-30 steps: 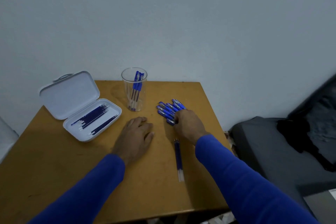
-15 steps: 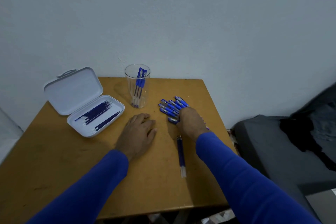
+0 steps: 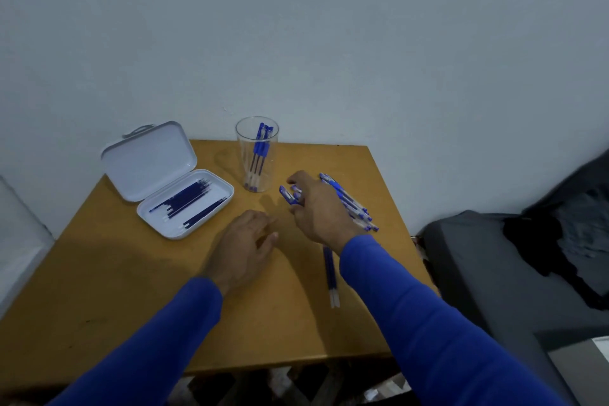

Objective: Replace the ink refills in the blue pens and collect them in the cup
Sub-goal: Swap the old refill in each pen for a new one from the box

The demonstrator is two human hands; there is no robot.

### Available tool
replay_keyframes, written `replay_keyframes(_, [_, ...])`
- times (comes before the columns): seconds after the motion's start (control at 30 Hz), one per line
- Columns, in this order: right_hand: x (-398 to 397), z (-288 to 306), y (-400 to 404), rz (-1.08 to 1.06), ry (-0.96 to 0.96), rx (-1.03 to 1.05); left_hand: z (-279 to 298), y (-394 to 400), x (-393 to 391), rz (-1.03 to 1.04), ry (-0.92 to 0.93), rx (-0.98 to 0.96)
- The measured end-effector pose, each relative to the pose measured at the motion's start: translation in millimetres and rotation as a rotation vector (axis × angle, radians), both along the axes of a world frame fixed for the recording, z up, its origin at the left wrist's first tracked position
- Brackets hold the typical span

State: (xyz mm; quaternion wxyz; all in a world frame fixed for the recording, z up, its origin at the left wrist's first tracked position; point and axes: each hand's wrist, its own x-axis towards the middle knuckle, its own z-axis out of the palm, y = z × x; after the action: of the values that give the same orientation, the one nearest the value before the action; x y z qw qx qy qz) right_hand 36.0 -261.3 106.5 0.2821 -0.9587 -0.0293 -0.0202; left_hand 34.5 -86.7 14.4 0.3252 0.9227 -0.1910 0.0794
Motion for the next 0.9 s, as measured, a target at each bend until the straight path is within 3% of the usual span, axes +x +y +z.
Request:
replay_keyframes(0.17, [-14.7,4.6,43.0,0.082,0.026,0.263,7.3,32.8,-24.3,0.031,0.025,-0.128])
replay_keyframes(0.4, [-38.5,-18.1,84.0,-0.014,0.211,0.733,17.7,69.5,-68.0,0.067,0.027,-0.344])
replay_keyframes(0.53, [-54.7,-29.4,89.4,-0.05,0.32,0.936,17.6,75.1,-82.0,0.102,0.171,-0.437])
replay_keyframes(0.9, [-77.8,-50.9,65.5,-0.055,0.497,1.158,5.3,71.3,-89.5,0.108,0.251,-0.373])
